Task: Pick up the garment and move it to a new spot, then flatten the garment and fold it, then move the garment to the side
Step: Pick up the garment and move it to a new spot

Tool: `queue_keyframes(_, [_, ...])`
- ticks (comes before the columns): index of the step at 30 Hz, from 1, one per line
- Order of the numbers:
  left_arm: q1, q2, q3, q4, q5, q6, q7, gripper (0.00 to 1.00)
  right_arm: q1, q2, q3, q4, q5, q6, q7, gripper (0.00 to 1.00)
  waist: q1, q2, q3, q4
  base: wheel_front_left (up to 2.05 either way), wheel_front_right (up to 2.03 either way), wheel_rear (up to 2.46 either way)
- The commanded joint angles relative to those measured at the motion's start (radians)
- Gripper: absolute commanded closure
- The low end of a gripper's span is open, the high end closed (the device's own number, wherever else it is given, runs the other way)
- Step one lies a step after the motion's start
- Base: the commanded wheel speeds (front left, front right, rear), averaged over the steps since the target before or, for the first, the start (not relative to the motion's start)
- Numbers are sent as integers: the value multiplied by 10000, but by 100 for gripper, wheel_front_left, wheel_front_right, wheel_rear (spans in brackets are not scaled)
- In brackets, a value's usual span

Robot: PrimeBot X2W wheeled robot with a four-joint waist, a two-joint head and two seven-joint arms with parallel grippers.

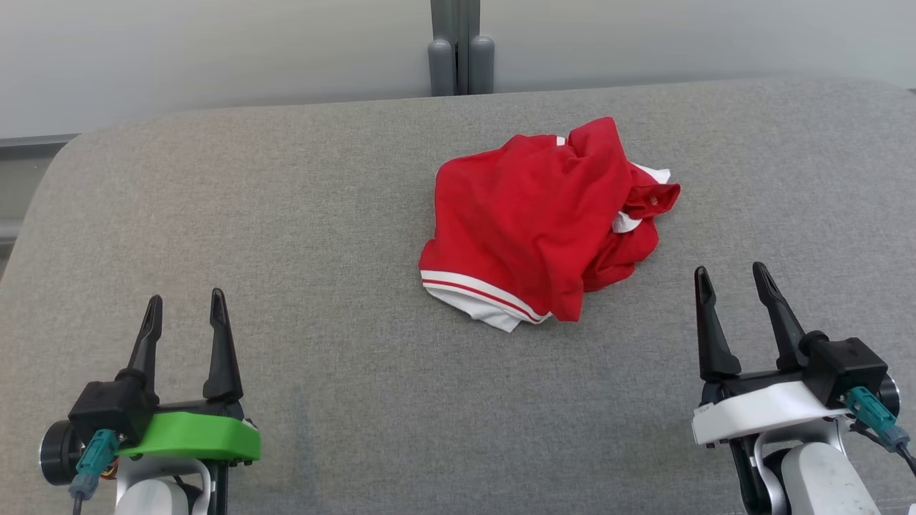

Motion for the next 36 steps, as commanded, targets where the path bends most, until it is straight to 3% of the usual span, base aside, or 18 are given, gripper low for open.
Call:
queue_keyframes(1, [116, -32, 53, 45, 152, -71, -5, 0, 46, -19, -38, 35, 14, -7, -34, 0, 0, 0, -13, 10, 0, 0, 0])
queue_keyframes(20, [-94, -187, 93, 430, 309, -283, -5, 0, 56, -19, 107, 166, 77, -7, -34, 0, 0, 0, -266, -42, 0, 0, 0])
queue_keyframes(36, [-3151, 45, -1217, 2296, 478, -493, -1, 0, -573, -19, 201, 140, 117, -7, -34, 0, 0, 0, 673, -1404, 0, 0, 0])
